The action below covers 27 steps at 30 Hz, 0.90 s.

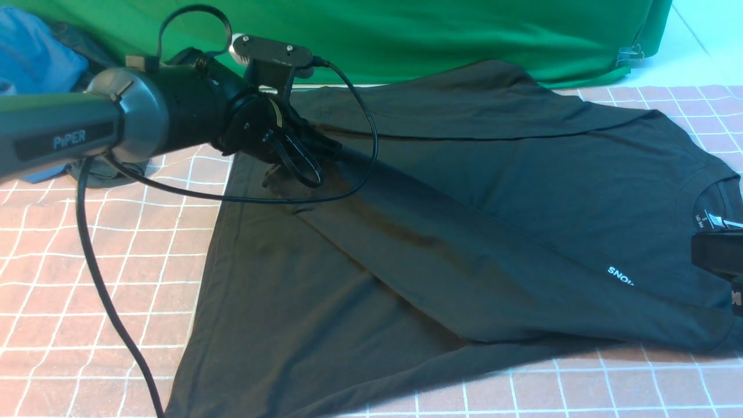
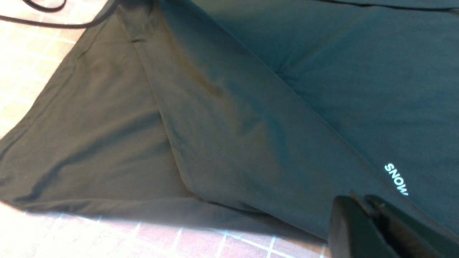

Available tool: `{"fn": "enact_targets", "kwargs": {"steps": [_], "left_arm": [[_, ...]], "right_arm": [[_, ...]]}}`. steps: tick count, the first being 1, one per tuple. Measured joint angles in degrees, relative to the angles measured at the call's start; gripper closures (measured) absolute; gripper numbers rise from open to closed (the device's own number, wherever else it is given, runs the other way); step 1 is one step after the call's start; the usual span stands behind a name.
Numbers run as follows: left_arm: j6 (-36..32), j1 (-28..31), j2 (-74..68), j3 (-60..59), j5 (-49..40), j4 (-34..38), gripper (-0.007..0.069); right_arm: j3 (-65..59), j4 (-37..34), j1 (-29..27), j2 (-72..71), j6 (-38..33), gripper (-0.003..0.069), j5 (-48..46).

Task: Fold a long-sleeved shirt over a pink coffee tablecloth.
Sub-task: 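Fold the left side of the black T-shirt inward over its body, then grab the top left corner of the dark shirt with the left gripper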

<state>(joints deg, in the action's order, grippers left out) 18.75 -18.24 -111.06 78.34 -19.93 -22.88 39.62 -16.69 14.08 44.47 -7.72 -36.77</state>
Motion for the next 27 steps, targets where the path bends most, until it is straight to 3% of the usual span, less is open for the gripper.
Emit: {"fn": "enact_targets", "kwargs": {"steps": [1, 5, 6, 9, 11, 17, 20, 27], "left_arm": [[0.0, 0.0, 0.0, 0.0, 0.13, -0.14, 0.0475], [3.11, 0.05, 0.0, 0.13, 1.79, -3.41, 0.0307], [7.04, 0.33, 0.0, 0.65, 1.91, -3.78, 0.0265], [17.03, 1.66, -0.26, 3.32, 0.7, -1.73, 0.0232], [19.56, 3.3, -0.52, 6.23, -0.91, 2.87, 0.0232], [7.96, 9.8, -6.22, 22.54, -9.42, 27.31, 0.0254], [5.94, 10.9, -11.82, 30.18, -12.0, 31.41, 0.0254], [4.37, 11.0, -24.79, 41.93, -12.94, 31.72, 0.0254]], "right_arm": [[0.0, 0.0, 0.0, 0.0, 0.0, 0.0589, 0.0], [-0.06, 0.0, 0.0, 0.0, 0.0, 0.0589, -0.07], [-0.06, 0.0, 0.0, 0.0, 0.0, 0.0589, -0.36], [-0.16, 0.0, 0.0, 0.0, 0.0, 0.0589, -0.91], [-0.16, 0.0, 0.0, 0.0, 0.0, 0.0589, -1.09], [-0.16, 0.0, 0.0, 0.0, 0.0, 0.0589, -1.25], [-0.16, -0.12, 0.0, 0.0, 0.0, 0.0589, -1.25], [-0.16, -1.17, 0.0, 0.0, 0.0, 0.0589, -1.25]]}}
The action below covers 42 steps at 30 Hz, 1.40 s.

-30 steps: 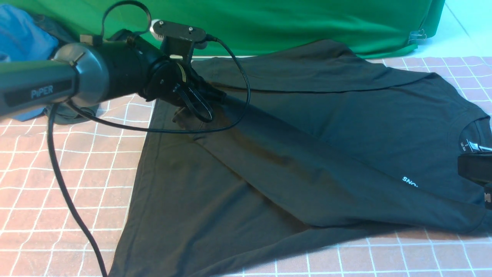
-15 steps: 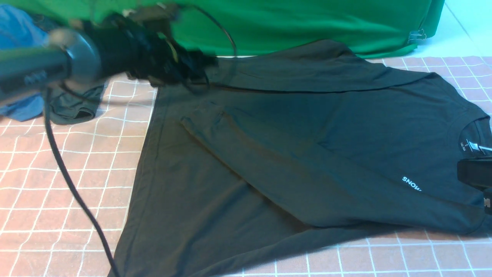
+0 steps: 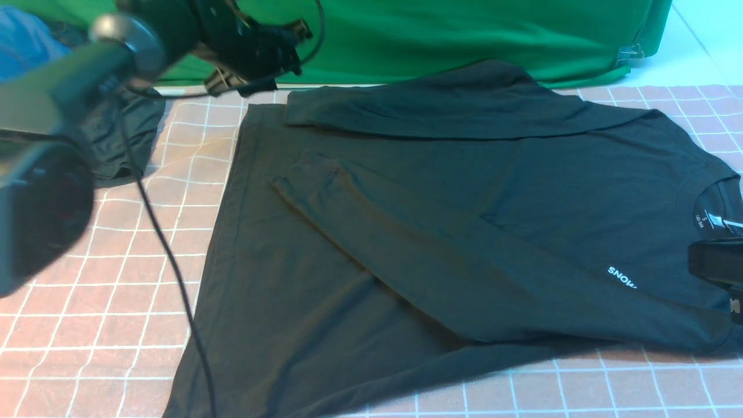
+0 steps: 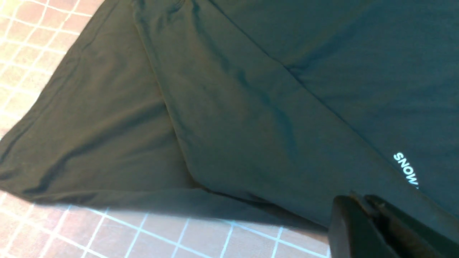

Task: Fold a long-sleeved shirt over a pink coffee tablecloth.
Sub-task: 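Grab the top left corner of the dark shirt with the left gripper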

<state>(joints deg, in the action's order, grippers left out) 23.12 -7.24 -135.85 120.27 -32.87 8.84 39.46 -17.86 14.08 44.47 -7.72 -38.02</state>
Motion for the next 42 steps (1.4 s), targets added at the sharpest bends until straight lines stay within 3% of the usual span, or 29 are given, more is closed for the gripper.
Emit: {"fn": "enact_targets", "kwargs": {"steps": [11, 18, 20, 24, 26, 28, 42], "left_arm": [[-1.36, 0.0, -6.06, 2.25, 2.81, -4.24, 0.0254], [-7.93, 0.0, -7.3, 2.61, 3.53, -1.54, 0.026], [-10.51, 0.0, -7.69, 2.8, 3.53, -1.05, 0.0293], [-13.12, 0.0, -8.24, 3.21, 3.18, -0.95, 0.044], [-13.29, 0.02, -8.24, 3.28, 2.44, -0.95, 0.0557], [-13.39, 0.08, -7.77, 3.28, 1.54, -1.06, 0.0592], [-13.46, -0.09, 5.51, 3.18, -17.96, -0.35, 0.0596]], "right_arm": [[0.0, -0.19, 0.0, 0.0, 0.0, 0.0587, 0.0], [0.0, -0.25, 0.0, 0.0, 0.0, 0.0587, -0.07], [0.0, -0.25, 0.0, 0.0, 0.0, 0.0587, -0.07], [0.0, -0.25, 0.0, 0.0, 0.0, 0.0587, -0.07], [0.0, -0.31, 0.0, 0.0, 0.0, 0.0587, -0.18], [0.0, -0.31, 0.0, 0.0, 0.0, 0.0587, -0.26], [0.0, -0.31, 0.0, 0.0, 0.0, 0.0587, -0.44]]}}
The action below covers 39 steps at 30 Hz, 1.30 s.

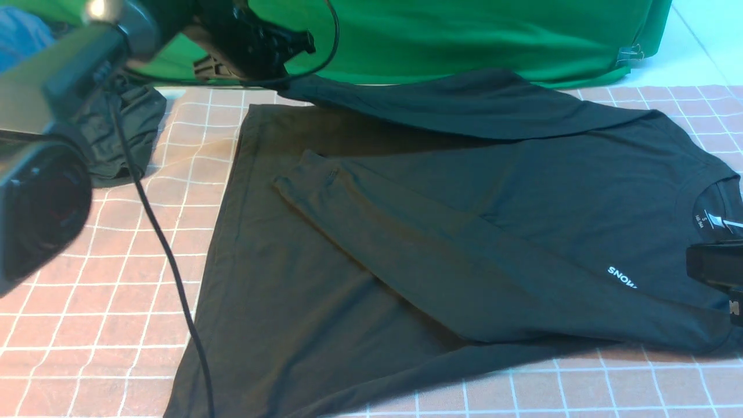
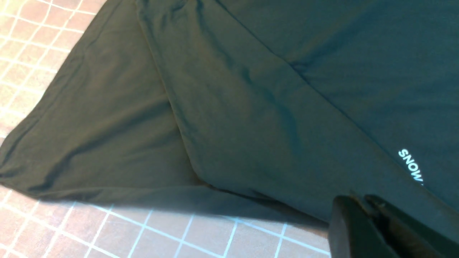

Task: Fold a long-sleeved shirt over a pink coffee tablecloth.
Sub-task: 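Grab the top left corner of the dark shirt with the left gripper, then fold the left side of the dark shirt inward over its body with the left gripper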

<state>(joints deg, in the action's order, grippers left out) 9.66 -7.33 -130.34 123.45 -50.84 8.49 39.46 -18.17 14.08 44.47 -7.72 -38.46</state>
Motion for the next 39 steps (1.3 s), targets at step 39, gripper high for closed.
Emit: {"fn": "enact_targets", "kwargs": {"steps": [39], "left_arm": [[-0.38, -6.28, 23.48, -36.72, -17.61, 1.44, 0.0595]], "right_arm": [[-0.09, 0.0, 0.0, 0.0, 0.0, 0.0568, 0.48]]}}
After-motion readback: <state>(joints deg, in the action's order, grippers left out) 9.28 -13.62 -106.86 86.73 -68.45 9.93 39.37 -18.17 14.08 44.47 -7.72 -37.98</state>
